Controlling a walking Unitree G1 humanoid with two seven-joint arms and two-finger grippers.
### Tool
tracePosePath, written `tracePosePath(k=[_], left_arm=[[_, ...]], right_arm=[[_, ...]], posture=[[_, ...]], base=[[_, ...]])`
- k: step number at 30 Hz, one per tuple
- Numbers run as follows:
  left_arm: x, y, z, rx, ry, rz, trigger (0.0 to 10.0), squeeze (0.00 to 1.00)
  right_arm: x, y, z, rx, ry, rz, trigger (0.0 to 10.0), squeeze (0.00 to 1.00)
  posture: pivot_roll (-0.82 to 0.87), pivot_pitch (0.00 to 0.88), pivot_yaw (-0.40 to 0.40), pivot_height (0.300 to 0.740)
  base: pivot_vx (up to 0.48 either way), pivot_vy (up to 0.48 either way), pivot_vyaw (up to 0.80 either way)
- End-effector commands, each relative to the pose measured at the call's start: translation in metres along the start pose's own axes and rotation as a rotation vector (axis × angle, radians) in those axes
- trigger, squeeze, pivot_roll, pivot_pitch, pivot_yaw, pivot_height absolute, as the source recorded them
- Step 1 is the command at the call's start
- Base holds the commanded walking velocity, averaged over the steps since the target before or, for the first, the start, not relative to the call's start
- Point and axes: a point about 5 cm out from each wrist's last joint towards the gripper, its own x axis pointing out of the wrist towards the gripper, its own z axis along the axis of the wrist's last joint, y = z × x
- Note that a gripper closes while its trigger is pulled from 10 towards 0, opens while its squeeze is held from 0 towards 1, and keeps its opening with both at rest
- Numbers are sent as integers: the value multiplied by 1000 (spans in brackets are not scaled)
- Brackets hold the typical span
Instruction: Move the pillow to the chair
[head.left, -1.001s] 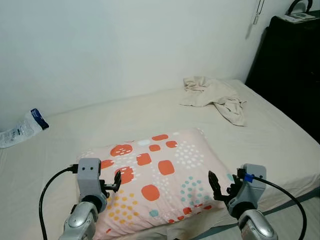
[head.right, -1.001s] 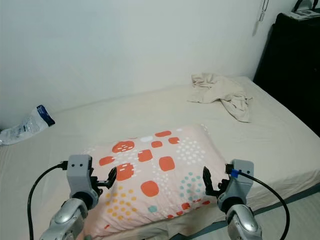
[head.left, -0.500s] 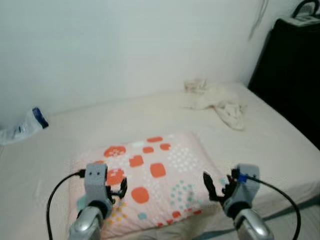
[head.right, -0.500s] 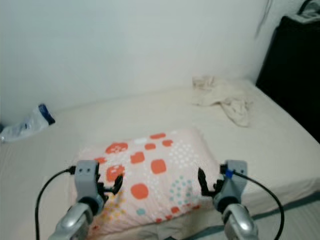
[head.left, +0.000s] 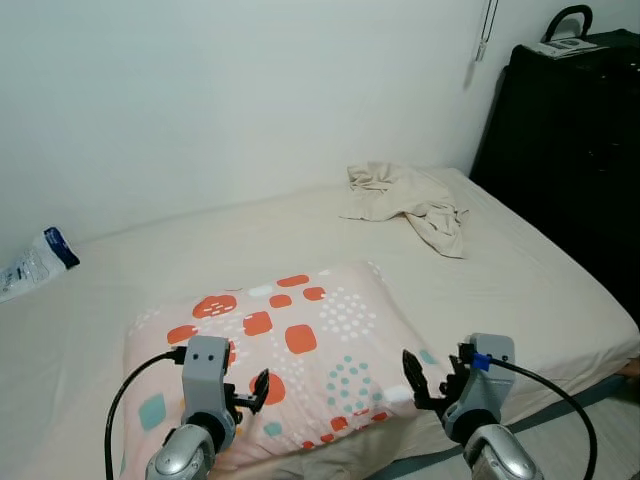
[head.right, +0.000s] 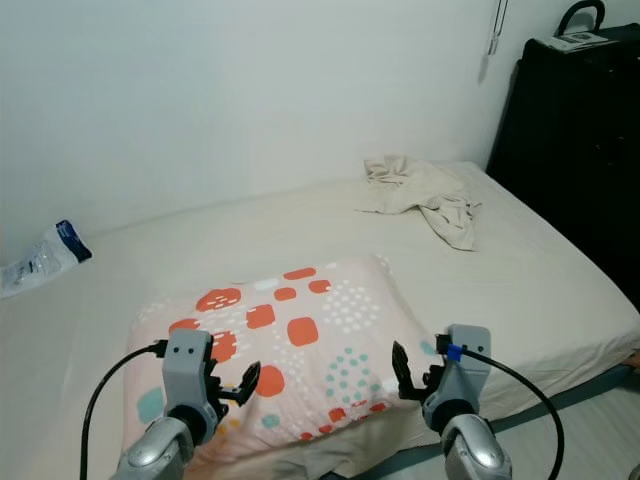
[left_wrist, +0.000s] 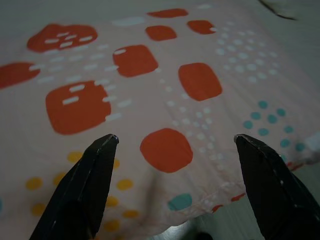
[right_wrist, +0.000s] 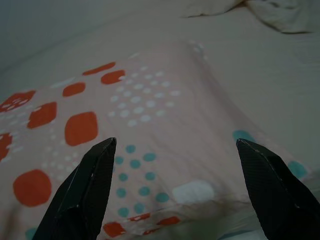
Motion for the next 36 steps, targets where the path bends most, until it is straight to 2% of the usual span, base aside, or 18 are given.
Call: tracePosePath(k=[1,7,19,28,30,36], left_arm=[[-2,4,-3,-6,21,20,10000,0],[-1,4,-3,-2,30,17,10000,0],[-1,4,-2,0,36,12,10000,0],[0,2,0,15,37,-19,10000,0],[0,-2,1,21,32,-59,10000,0],[1,-3,1,18,32,-60,10000,0]], right_arm=[[-2,-1,-1,-13,14,-4,10000,0],[-3,1,1,-14,-3,13,10000,0],[-5,5,-1,-17,-1,40,10000,0],[-4,1,-3,-32,12,2,10000,0],[-4,-1,-3,-25,11,-10,10000,0],[-4,0,-2,-43,6,-2,10000,0]], posture=[[-132,64,57,740],[-130,66,57,740],[-130,66,64,740],[-129,66,66,740],[-131,66,66,740],[-134,66,68,740]], base=[[0,0,0],[0,0,177],[0,0,777],[0,0,775],[0,0,494],[0,0,718]])
